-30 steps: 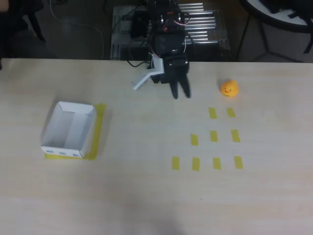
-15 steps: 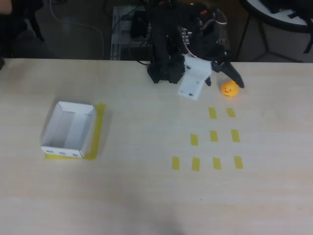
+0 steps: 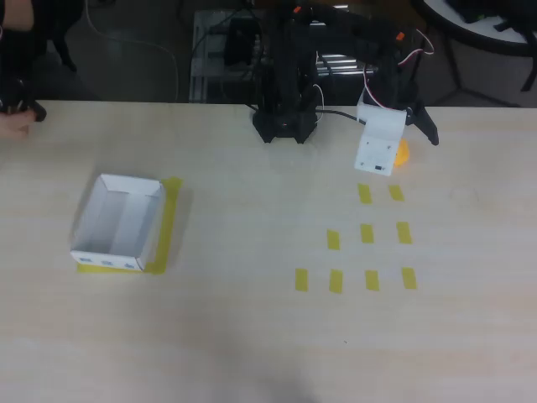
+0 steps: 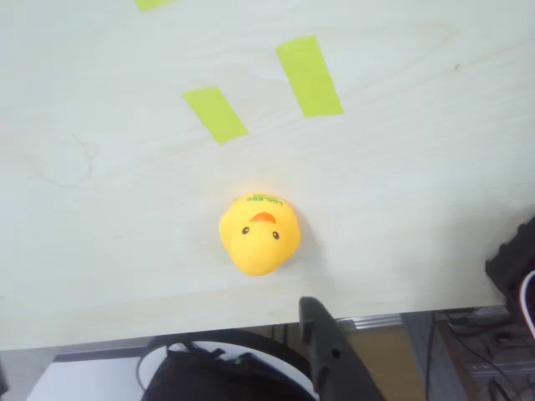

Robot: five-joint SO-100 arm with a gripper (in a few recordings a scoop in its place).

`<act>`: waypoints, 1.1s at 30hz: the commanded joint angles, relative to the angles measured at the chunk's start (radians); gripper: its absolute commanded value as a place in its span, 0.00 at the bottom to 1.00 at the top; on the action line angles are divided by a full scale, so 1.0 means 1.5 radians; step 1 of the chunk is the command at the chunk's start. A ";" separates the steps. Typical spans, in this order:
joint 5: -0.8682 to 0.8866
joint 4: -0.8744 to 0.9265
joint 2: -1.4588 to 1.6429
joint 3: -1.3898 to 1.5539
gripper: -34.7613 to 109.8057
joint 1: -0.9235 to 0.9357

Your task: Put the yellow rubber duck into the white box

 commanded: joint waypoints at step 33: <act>0.054 -0.125 -0.130 0.108 0.53 -0.154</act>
